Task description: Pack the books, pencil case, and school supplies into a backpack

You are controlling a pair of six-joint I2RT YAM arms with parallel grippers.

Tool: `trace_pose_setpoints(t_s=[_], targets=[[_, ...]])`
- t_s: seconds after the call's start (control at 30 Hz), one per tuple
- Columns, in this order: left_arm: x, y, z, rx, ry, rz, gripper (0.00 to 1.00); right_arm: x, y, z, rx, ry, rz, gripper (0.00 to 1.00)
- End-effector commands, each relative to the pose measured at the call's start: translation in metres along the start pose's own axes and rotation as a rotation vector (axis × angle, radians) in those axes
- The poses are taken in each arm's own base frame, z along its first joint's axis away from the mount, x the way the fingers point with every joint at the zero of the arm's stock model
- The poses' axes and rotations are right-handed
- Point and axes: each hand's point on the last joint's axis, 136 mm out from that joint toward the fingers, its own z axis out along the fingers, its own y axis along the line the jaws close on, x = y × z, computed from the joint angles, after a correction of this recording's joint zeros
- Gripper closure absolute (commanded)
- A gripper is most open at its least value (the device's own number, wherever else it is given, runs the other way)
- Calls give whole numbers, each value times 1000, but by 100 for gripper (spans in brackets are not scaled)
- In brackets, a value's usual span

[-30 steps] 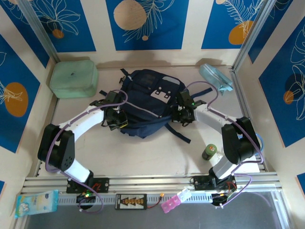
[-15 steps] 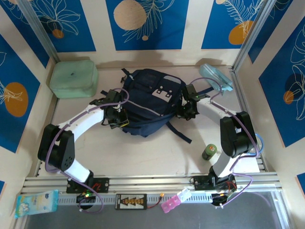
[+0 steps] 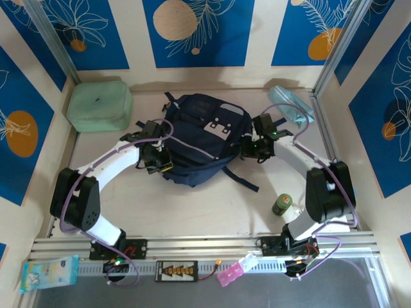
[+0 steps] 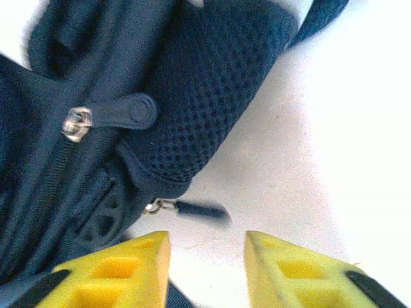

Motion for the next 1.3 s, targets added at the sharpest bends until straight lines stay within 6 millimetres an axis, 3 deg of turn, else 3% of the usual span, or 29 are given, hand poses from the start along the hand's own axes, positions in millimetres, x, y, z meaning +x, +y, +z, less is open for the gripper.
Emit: trace_pose_setpoints(t_s=[0.0, 0.13, 0.3, 0.4, 0.53, 0.63, 0.67, 0.8, 0.97, 1.27], targets=[[18, -22, -18, 37, 23, 38, 97, -15, 30, -38, -176, -125, -15, 56], [36, -39, -15, 53, 42, 71, 92, -23, 26, -67, -197, -222, 51, 44], [54, -55, -19, 53, 57, 173, 82, -27, 19, -82, -197, -278, 117, 34], [46, -54, -37, 2, 0, 296, 67, -24, 15, -83, -191, -278, 161, 28], [33, -77, -62, 16, -30, 523, 42, -19, 9, -81, -174, -271, 214, 23], [21, -91, -67, -11, -66, 739, 20, -15, 5, -82, -168, -275, 242, 21], [17, -95, -66, -30, -86, 821, 17, -14, 5, -83, -171, -277, 245, 21], [6, -110, -55, -74, -115, 1141, 12, -8, 1, -87, -169, -283, 260, 20], [-2, -120, -31, -85, -93, 1338, 11, -1, -7, -92, -162, -301, 275, 16], [13, -107, 14, -70, 105, 1555, 10, 9, -21, -94, -145, -305, 312, 13]])
